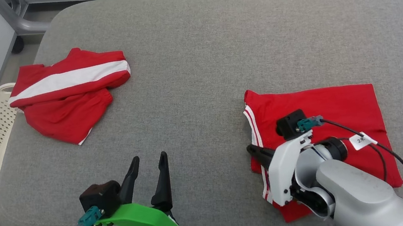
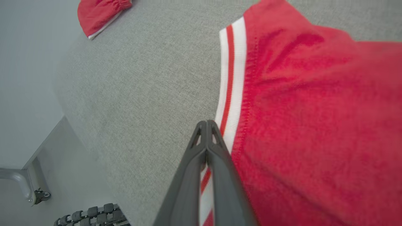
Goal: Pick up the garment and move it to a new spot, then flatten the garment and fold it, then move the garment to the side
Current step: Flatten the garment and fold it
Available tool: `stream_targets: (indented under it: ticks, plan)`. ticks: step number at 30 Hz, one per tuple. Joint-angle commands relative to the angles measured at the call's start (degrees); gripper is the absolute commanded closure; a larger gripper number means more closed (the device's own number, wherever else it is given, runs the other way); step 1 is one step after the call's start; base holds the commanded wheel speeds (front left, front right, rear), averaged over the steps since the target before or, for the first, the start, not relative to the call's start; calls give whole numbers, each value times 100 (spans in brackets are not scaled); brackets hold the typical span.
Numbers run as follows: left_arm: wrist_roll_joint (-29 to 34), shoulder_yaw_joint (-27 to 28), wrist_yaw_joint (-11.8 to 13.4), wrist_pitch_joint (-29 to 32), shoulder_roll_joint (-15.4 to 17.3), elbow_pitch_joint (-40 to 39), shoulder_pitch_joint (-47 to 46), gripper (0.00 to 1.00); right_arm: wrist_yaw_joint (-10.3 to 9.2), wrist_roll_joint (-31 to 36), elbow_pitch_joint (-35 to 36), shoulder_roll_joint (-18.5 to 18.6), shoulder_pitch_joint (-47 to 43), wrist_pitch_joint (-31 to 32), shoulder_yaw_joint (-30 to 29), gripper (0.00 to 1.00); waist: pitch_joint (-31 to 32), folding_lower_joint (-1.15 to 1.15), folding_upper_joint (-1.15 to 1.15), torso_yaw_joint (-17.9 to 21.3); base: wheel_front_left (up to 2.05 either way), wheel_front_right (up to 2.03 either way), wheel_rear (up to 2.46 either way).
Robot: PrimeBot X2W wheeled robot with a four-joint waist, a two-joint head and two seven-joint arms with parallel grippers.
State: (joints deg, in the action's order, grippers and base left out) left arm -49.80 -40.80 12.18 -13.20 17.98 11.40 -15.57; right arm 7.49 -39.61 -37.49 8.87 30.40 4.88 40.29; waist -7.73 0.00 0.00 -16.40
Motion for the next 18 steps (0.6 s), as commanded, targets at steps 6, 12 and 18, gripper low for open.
stream_targets:
  ticks: [6,12,18]
  plan:
    - [-6,39,8,-38,-1,34,-46,0,0,-364,-77,-55,379,-332,398,100,33,0,0,91,0,0,0]
    - [-9,32,42,-38,45,6,45,0,0,-672,-50,235,644,-686,323,100,146,0,0,255,0,0,0]
    - [4,-16,81,4,90,-67,118,0,0,-812,-51,772,735,-804,72,91,295,0,0,501,0,0,0]
